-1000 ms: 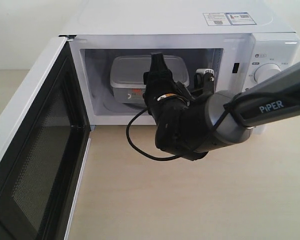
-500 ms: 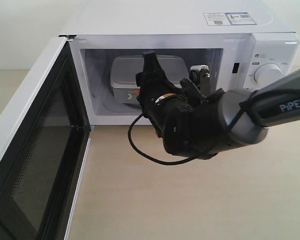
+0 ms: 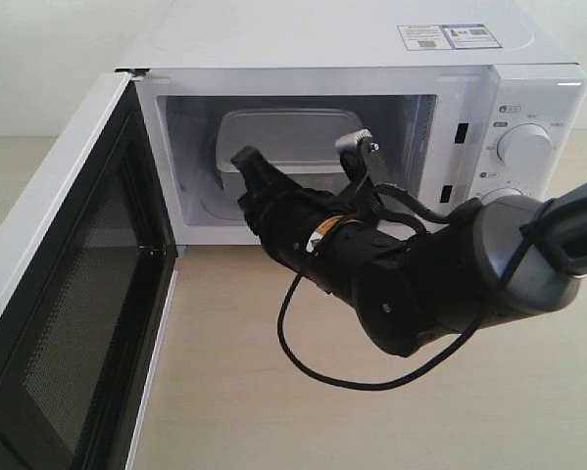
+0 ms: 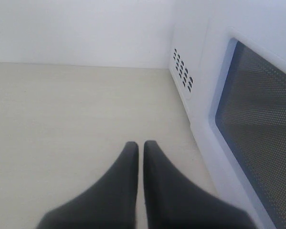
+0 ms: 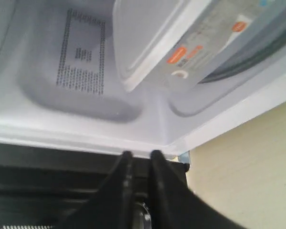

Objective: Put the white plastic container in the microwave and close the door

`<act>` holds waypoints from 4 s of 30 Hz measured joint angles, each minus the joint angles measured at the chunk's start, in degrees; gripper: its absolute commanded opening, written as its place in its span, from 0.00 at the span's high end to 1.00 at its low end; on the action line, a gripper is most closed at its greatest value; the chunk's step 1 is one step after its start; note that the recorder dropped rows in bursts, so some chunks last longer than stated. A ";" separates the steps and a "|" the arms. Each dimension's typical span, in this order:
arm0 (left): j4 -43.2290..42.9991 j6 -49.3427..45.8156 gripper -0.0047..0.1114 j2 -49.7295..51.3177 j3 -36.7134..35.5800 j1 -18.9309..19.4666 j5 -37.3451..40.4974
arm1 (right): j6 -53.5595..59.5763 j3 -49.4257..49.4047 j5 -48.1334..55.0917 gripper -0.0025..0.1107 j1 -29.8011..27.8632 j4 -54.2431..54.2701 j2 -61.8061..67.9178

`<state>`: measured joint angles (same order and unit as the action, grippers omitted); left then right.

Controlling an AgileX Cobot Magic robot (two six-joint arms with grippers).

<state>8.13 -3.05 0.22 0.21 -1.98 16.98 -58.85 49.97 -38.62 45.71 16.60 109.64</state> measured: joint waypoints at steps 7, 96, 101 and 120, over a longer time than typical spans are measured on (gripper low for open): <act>0.00 0.00 0.92 0.00 0.00 0.00 0.00 | 14.36 0.00 0.45 0.98 0.00 -2.67 0.00; 0.00 0.00 0.92 0.00 0.00 0.00 0.00 | 71.33 12.81 6.59 0.98 -7.33 14.17 9.28; 0.00 0.00 0.92 0.00 0.00 0.00 0.00 | 72.29 10.98 6.71 0.98 -4.85 14.06 5.66; 0.00 0.00 0.92 0.00 0.00 0.00 0.00 | 68.66 -18.10 -7.17 0.98 7.21 14.06 -9.75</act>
<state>8.13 -3.05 0.22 0.21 -1.98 16.98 9.80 31.87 -45.79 52.92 30.66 99.89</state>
